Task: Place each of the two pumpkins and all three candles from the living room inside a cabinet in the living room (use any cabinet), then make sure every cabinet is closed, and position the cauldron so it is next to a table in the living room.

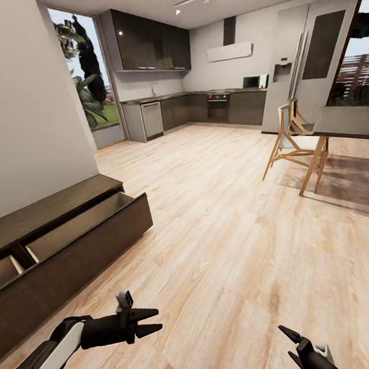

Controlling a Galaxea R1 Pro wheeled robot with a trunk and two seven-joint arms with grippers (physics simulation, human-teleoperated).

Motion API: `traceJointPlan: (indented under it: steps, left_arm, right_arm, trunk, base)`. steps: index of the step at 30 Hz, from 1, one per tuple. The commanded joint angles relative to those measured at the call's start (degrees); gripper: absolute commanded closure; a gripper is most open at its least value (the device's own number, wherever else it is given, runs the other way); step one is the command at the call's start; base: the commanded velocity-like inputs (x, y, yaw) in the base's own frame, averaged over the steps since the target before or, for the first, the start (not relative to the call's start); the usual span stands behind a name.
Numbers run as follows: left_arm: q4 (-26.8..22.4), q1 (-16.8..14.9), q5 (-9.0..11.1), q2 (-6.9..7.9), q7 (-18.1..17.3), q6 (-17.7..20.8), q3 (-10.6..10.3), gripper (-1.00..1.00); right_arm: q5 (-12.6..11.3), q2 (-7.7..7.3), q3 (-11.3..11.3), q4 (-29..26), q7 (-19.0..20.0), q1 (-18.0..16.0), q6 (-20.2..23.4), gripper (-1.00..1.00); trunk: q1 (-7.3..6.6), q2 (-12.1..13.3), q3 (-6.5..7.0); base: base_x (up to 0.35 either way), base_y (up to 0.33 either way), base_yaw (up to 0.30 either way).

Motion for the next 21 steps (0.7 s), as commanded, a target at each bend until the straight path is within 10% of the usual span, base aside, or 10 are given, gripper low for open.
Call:
traceJointPlan:
  steps: [1,21]
  left_arm:
    - [0.05,-0.05,0.24,0.06,-0.09,0.23,-0.14,-1.0]
    - [0.14,-0.05,0.12,0.05,-0.08,0.2,-0.14,-1.0]
  right_arm:
    - [-0.6,-0.01,0.42,0.04,0.17,-0.05,0.44,-1.0]
    - [-0.54,-0.01,0.42,0.03,0.07,-0.05,-1.72,-1.0]
  trunk:
    - [-0.01,-0.02,-0.14]
    - [-0.01,-0.02,-1.84]
  base:
    - [0.0,0.0,-0.156]
    - [0.0,0.0,-0.134]
